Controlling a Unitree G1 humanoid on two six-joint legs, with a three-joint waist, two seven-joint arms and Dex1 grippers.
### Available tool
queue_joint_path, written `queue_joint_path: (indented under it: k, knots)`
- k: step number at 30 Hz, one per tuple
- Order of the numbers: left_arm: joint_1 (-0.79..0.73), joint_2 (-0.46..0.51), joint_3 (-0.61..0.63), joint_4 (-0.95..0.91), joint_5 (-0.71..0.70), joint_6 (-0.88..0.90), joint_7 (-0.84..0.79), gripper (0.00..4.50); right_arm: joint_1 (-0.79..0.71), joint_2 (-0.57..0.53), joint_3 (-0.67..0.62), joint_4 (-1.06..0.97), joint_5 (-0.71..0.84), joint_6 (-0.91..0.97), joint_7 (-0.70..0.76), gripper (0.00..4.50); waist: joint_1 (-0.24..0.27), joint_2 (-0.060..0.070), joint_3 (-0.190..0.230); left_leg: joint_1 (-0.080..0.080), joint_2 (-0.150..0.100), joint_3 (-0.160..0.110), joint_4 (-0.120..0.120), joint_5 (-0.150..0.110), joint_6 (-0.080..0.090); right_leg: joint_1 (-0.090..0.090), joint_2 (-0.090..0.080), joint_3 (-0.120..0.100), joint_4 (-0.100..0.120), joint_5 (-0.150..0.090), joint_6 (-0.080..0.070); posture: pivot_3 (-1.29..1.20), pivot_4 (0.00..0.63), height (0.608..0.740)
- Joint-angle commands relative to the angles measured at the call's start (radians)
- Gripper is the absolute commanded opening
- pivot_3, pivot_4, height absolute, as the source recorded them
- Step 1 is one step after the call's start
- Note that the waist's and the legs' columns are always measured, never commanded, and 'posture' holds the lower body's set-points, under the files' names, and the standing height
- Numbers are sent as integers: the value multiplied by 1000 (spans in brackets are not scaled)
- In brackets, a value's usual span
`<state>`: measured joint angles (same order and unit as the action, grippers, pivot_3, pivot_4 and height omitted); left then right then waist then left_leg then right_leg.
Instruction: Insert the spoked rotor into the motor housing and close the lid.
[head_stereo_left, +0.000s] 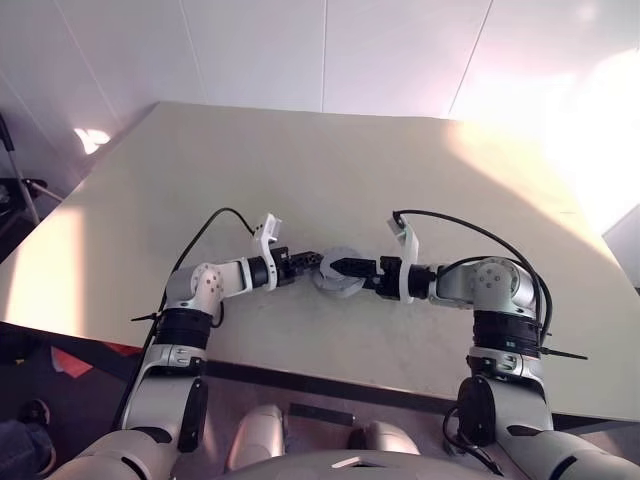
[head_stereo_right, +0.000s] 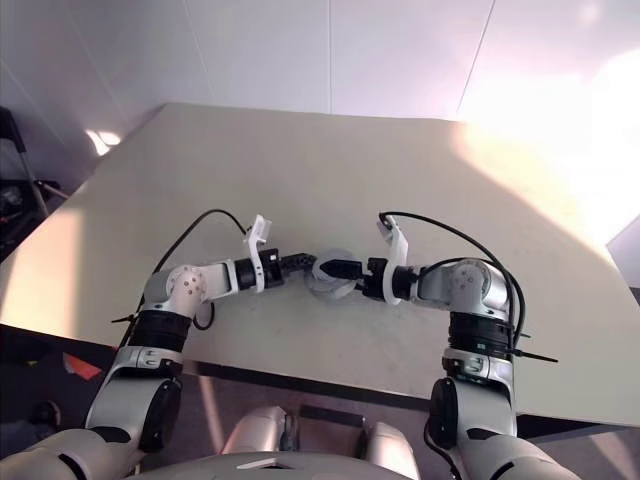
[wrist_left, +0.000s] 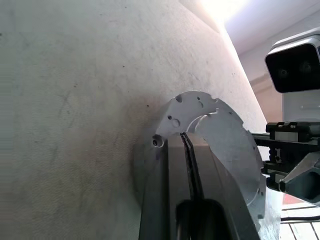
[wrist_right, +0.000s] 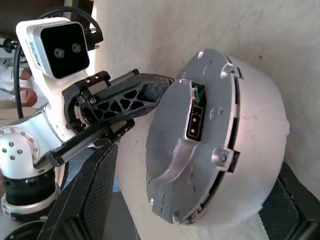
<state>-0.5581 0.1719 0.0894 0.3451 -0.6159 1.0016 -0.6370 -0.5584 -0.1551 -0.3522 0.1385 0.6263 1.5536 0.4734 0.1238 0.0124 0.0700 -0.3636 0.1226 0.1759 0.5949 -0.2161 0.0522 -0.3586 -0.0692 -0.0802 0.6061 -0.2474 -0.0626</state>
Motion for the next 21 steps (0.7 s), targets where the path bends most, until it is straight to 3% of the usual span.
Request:
queue_joint_path:
  k: [1,3,5,11,21]
  knots:
    - [-14,3,-2,8,13,-5,5,0,-43,30,-12,16,12,-29,-19,4482,0,0,0,-2,0,0,0,0,0,-2,0,0,0,0,0,0,0,740]
    - [-16,3,1,10,14,-7,5,0,-50,40,-10,36,2,-48,-37,4482,-3,0,0,-3,0,0,0,1,-1,-4,0,0,1,0,0,0,0,740]
    - [-15,3,5,11,16,-10,5,0,-49,42,-2,47,-2,-67,-41,4100,-4,0,0,-3,0,0,-1,1,-2,-4,0,0,1,0,0,0,0,740]
    - [-12,1,16,15,16,-19,10,0,-74,32,-7,75,5,-100,-45,2315,-4,0,0,-2,0,0,-1,2,-4,-4,0,0,2,0,0,0,0,740]
    - [-14,-50,168,27,-40,-104,85,0,-144,18,-72,172,8,-189,-83,2315,-1,0,0,-3,0,0,-2,3,-5,-5,0,0,2,0,0,0,0,740]
